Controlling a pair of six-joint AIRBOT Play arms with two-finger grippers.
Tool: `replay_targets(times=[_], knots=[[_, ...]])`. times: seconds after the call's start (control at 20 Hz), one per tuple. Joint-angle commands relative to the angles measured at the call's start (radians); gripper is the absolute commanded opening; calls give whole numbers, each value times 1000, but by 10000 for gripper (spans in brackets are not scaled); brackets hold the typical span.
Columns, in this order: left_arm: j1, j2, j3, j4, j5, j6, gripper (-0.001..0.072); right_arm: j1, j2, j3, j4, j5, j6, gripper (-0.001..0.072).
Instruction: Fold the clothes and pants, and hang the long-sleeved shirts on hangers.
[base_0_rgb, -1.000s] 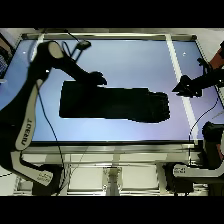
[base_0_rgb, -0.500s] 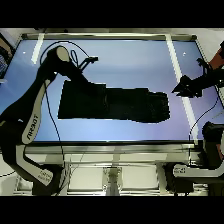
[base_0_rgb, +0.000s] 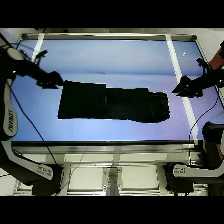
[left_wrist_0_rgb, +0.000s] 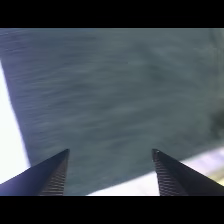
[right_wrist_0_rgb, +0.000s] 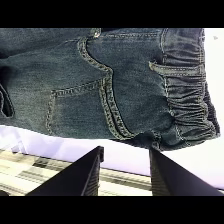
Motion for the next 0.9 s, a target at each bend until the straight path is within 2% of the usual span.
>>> replay_targets(times=[0.0, 0.15, 0.35, 0.75, 0.85], knots=[[114, -16, -50, 12, 27, -50, 624, 1, 0, 1, -1, -7, -14, 337], [107, -68, -63, 16, 48, -55, 631, 1, 0, 0, 0, -6, -14, 337], [89, -159, -63, 16, 67, -119, 631, 1, 0, 1, 0, -1, -14, 337], [1, -252, -63, 16, 90, -141, 616, 48, 0, 0, 34, -10, -9, 319], [-15, -254, -63, 17, 96, -140, 425, 157, -1, -1, 30, -74, -10, 318]])
